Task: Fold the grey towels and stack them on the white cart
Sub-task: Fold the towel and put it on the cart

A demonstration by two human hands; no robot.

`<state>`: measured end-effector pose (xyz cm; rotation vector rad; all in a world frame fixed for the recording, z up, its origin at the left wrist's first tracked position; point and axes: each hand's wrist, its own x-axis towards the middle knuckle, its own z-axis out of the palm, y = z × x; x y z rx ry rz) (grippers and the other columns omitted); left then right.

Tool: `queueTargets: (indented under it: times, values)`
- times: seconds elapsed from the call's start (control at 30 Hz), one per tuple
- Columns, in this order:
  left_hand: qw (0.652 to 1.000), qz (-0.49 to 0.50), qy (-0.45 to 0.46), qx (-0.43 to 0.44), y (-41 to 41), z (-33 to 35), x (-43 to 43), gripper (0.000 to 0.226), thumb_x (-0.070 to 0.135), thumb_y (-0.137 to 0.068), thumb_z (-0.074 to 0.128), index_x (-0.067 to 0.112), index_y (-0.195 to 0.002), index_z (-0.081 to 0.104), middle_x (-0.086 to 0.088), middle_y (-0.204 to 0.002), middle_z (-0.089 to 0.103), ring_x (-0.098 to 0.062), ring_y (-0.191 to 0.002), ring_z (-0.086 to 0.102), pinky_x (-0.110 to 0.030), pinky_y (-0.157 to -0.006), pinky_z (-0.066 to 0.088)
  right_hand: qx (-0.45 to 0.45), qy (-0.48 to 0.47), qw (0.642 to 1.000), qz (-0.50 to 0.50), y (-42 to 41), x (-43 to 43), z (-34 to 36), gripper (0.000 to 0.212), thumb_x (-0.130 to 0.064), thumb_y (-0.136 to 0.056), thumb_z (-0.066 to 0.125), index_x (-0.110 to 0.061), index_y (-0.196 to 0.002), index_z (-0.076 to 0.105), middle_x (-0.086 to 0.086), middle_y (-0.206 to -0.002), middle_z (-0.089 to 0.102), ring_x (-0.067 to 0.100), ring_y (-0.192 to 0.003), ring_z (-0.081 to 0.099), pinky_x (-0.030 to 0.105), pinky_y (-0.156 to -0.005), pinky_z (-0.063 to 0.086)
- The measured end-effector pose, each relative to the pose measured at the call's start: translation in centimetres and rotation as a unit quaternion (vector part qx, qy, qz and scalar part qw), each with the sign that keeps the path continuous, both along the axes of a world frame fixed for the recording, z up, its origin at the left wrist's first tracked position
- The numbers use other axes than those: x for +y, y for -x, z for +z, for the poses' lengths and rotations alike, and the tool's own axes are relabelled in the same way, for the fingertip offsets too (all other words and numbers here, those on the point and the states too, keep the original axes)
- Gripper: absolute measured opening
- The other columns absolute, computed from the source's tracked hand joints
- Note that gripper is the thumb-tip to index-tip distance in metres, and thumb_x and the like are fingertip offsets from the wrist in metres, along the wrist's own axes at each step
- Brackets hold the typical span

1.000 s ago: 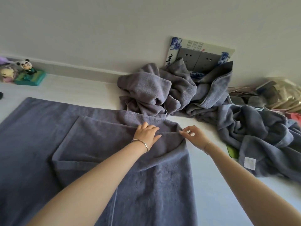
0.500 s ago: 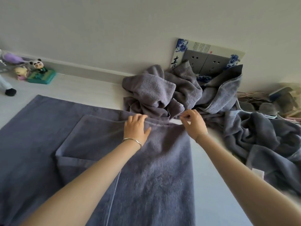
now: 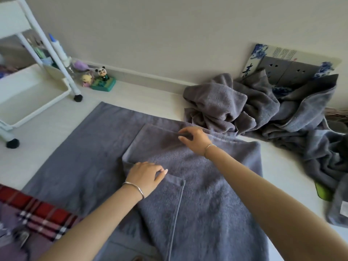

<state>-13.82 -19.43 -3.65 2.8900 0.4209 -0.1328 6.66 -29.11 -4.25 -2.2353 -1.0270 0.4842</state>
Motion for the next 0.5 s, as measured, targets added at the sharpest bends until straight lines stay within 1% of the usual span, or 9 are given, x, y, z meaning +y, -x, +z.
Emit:
queueTargets:
  times: [0.07,0.1,0.13,0.2,0.27,0.3,0.37,0.43,0.5]
  values:
    - [1.000,0.001,-0.005,-0.004,0.7,-0.2,0.0,0.043,0.051,-0.097,0.024,0.024,-0.093,0.057,0.003,-0.095,0.066,-0.020,-0.097,0.058,-0.031,-0.081,0.034,-0.042,0.008,0.999,-0.006,0.9,0.9,0.0,0.023,-0.033,-0.089,0.060,-0.021,-0.107,0.067,0.002,-0.112,0.065,0.023,-0.112,0.054,0.042,-0.101,0.039]
    - [1.000,0.002,-0.001,-0.015,1.0,-0.2,0.1,0.036,0.048,-0.098,0.027,0.024,-0.085,0.052,0.002,-0.088,0.065,-0.021,-0.093,0.058,-0.031,-0.077,0.032,-0.049,0.013,0.999,-0.005,1.2,1.2,0.0,0.022,-0.034,-0.089,0.059,-0.022,-0.106,0.067,0.002,-0.114,0.064,0.023,-0.113,0.053,0.041,-0.102,0.037]
    - [1.000,0.001,0.001,-0.025,1.6,-0.2,0.2,0.038,0.050,-0.098,0.025,0.024,-0.080,0.047,0.002,-0.081,0.063,-0.022,-0.089,0.058,-0.031,-0.074,0.030,-0.050,0.023,0.998,0.002,1.7,1.5,0.1,0.022,-0.035,-0.090,0.058,-0.023,-0.107,0.066,0.002,-0.115,0.063,0.023,-0.114,0.051,0.040,-0.103,0.035]
    - [0.999,-0.006,-0.007,-0.048,2.8,-0.4,0.9,0.057,0.060,-0.087,0.006,0.024,-0.081,0.051,0.003,-0.076,0.063,-0.022,-0.086,0.060,-0.031,-0.072,0.030,-0.054,0.050,0.997,0.016,2.4,2.0,0.1,0.025,-0.037,-0.092,0.055,-0.023,-0.111,0.064,0.004,-0.120,0.060,0.023,-0.117,0.049,0.037,-0.104,0.033]
    - [0.998,-0.005,0.002,-0.057,3.5,-0.8,1.3,0.079,0.061,-0.074,-0.007,0.025,-0.096,0.060,0.003,-0.089,0.069,-0.022,-0.090,0.061,-0.031,-0.076,0.034,-0.063,0.083,0.994,0.017,2.6,2.5,0.1,0.031,-0.040,-0.093,0.052,-0.022,-0.117,0.060,0.005,-0.126,0.056,0.025,-0.121,0.047,0.036,-0.106,0.031]
    - [0.999,-0.002,0.001,-0.054,3.8,-1.0,1.5,0.084,0.061,-0.072,-0.010,0.026,-0.102,0.060,0.003,-0.094,0.069,-0.022,-0.092,0.061,-0.031,-0.077,0.035,-0.067,0.104,0.992,0.015,2.7,2.7,0.1,0.036,-0.042,-0.093,0.050,-0.021,-0.122,0.057,0.005,-0.129,0.054,0.025,-0.123,0.045,0.037,-0.107,0.029]
    - [0.998,0.000,-0.007,-0.059,4.3,-1.5,1.5,0.083,0.061,-0.074,-0.009,0.026,-0.106,0.059,0.003,-0.097,0.069,-0.022,-0.093,0.061,-0.031,-0.078,0.036,-0.074,0.151,0.986,0.006,2.7,3.3,-0.3,0.047,-0.049,-0.093,0.045,-0.021,-0.131,0.048,0.006,-0.137,0.048,0.025,-0.130,0.039,0.039,-0.113,0.024]
    - [0.998,0.014,-0.009,-0.060,4.7,-1.8,1.4,0.077,0.061,-0.077,-0.002,0.022,-0.101,0.060,-0.002,-0.092,0.069,-0.026,-0.091,0.062,-0.033,-0.076,0.038,-0.079,0.195,0.978,-0.002,2.7,3.9,-1.0,0.058,-0.055,-0.092,0.042,-0.020,-0.138,0.040,0.006,-0.142,0.043,0.026,-0.135,0.034,0.042,-0.116,0.017]
    - [0.997,0.049,-0.022,-0.058,5.1,-2.0,1.0,0.069,0.065,-0.079,0.011,0.019,-0.091,0.061,-0.004,-0.086,0.067,-0.028,-0.086,0.061,-0.035,-0.072,0.040,-0.082,0.216,0.973,-0.012,2.7,4.2,-1.4,0.062,-0.057,-0.091,0.042,-0.019,-0.140,0.036,0.007,-0.143,0.042,0.027,-0.135,0.033,0.043,-0.116,0.015]
